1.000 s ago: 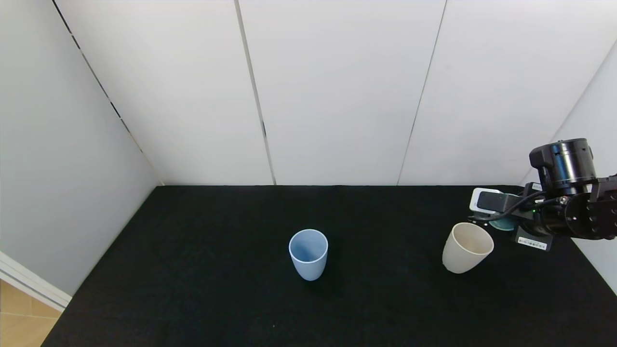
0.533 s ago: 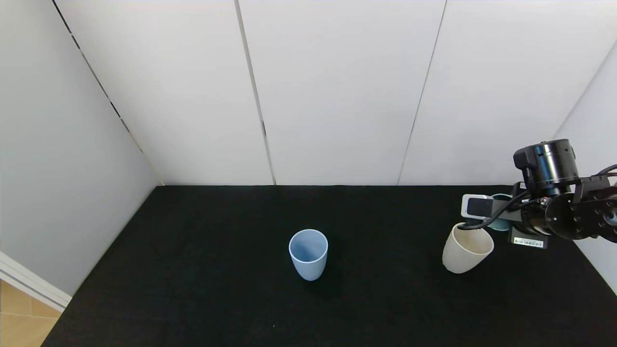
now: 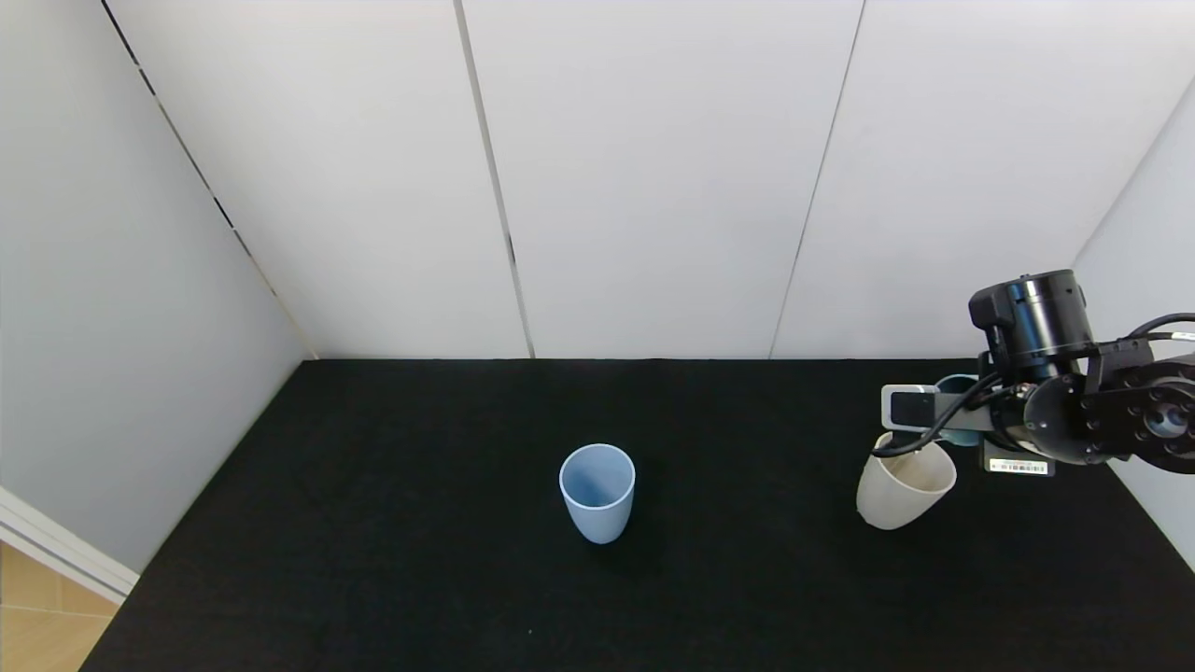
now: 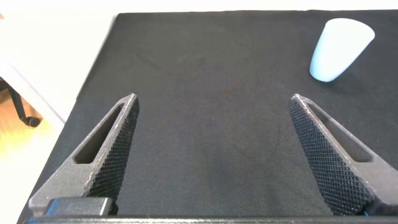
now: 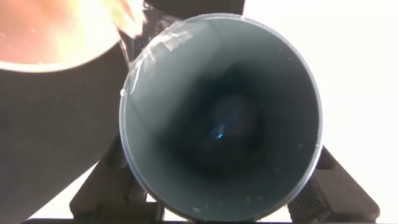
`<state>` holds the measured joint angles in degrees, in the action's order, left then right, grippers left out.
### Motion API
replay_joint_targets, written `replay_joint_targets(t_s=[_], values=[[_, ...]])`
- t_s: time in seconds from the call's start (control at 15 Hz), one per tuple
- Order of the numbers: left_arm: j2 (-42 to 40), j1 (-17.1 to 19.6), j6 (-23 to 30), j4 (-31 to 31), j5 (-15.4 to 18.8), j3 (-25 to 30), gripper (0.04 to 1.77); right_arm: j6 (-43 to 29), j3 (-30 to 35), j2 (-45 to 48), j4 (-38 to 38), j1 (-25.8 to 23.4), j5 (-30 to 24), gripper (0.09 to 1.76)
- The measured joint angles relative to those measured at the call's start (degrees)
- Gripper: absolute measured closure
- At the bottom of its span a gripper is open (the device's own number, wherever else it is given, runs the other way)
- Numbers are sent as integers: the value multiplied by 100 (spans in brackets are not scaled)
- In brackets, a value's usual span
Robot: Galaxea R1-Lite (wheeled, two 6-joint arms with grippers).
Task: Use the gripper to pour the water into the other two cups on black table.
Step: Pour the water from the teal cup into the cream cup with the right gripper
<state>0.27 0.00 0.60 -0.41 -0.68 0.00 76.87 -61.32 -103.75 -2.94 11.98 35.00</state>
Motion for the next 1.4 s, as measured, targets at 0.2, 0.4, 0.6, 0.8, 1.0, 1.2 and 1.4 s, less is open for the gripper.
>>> replay_joint_targets(t_s=[0.2,0.4,0.6,0.8,1.0,1.2,1.4], values=[[0,0,0,0,0,0,9,2,-17,-7,0,74,13,65],[0,0,0,0,0,0,9,105,-20,4,2,96,15,65],[0,0,-2,0,0,0,9,124,-9,20,7,91,15,65],[0,0,0,0,0,0,9,118,-9,41,2,91,6,65],[0,0,0,0,2,0,9,77,-4,89,0,63,-41,65],[0,0,0,0,2,0,9,-249,0,144,16,20,-69,65],[0,0,0,0,0,0,9,-817,33,157,35,5,-234,65]])
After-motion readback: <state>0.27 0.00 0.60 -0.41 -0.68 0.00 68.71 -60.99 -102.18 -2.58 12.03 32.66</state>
